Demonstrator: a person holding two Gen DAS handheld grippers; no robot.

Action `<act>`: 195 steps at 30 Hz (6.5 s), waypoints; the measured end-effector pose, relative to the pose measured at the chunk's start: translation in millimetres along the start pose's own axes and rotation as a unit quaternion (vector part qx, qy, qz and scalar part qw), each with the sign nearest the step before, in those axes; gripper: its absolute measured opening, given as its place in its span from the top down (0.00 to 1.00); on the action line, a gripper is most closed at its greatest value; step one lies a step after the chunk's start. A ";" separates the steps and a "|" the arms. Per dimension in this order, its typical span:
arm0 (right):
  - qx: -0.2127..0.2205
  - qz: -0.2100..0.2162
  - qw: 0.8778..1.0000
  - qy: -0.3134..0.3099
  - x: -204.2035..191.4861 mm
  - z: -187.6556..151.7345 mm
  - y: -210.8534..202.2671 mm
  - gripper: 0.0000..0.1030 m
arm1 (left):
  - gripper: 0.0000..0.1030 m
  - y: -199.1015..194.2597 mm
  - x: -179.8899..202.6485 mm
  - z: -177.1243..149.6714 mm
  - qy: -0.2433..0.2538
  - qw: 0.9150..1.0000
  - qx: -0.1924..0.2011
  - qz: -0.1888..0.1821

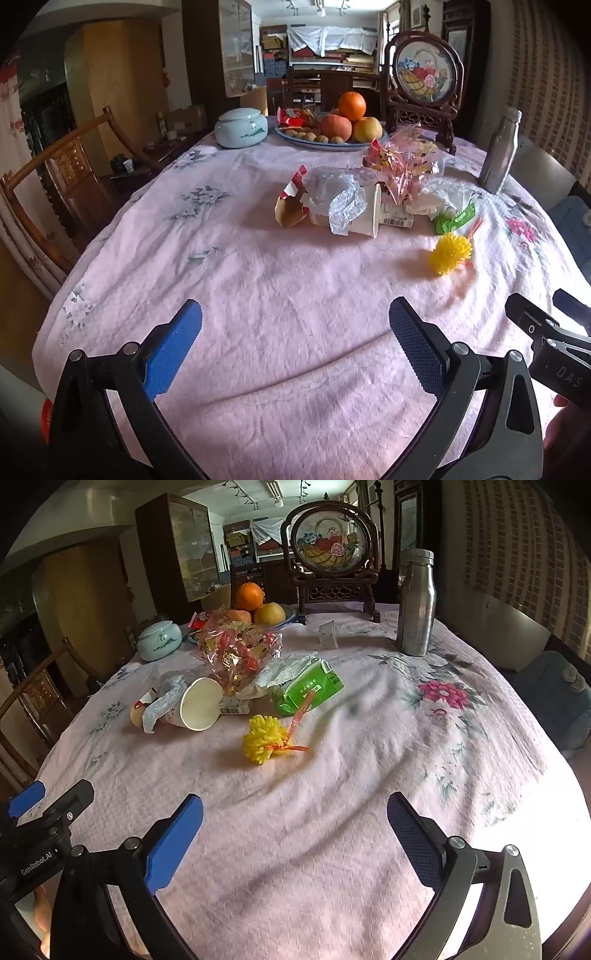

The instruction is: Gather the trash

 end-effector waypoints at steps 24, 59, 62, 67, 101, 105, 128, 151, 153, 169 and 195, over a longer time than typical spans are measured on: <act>-0.015 0.004 1.000 0.008 3.5 -3.9 10.3 0.05 | 0.06 8.6 -3.4 1.0 -0.015 1.000 -0.009 0.007; -0.016 0.007 1.000 0.005 -0.9 -5.1 11.3 0.05 | 0.06 7.8 -4.7 0.1 -0.014 1.000 -0.010 0.007; -0.017 0.007 1.000 0.003 -1.6 -4.9 11.5 0.05 | 0.06 7.8 -4.8 0.1 -0.015 1.000 -0.010 0.006; -0.016 0.007 1.000 0.002 -2.5 -4.0 11.9 0.05 | 0.06 7.7 -4.2 0.7 -0.013 1.000 -0.009 0.006; -0.035 0.007 0.999 -0.009 -1.7 12.0 23.3 0.05 | 0.06 14.0 -22.4 15.2 -0.014 1.000 0.012 -0.001; -0.062 0.000 0.998 -0.027 -5.8 22.7 48.7 0.05 | 0.06 27.6 -39.4 17.5 -0.024 1.000 0.007 0.004; -0.125 0.041 0.991 -0.008 6.6 49.9 134.2 0.64 | 0.06 91.0 -51.9 43.9 -0.009 0.999 -0.050 -0.004; -0.088 0.163 0.983 0.002 9.2 46.3 113.5 0.61 | 0.20 178.6 -8.4 100.3 0.039 0.996 -0.074 0.007; -0.085 0.164 0.983 0.002 9.5 46.8 111.9 0.61 | 0.30 189.8 -7.8 99.0 0.039 0.995 -0.094 -0.002; -0.090 0.158 0.983 0.005 12.0 43.4 118.9 0.61 | 0.97 159.6 -23.5 101.1 0.004 0.998 -0.053 -0.027; -0.102 0.365 0.877 -0.296 -330.0 -50.9 1.4 0.63 | 0.97 -35.4 -329.5 -106.2 -0.225 0.964 -0.035 0.138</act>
Point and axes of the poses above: each gripper's, at about its wrist camera, not at the fingertips, and y roughly the way its jaws point, x to its right, z to its top, the point moved 1 cm from there along y, roughly the way its jaws point, and after that the axes turned 13 degrees about z, right-handed, at the moved point
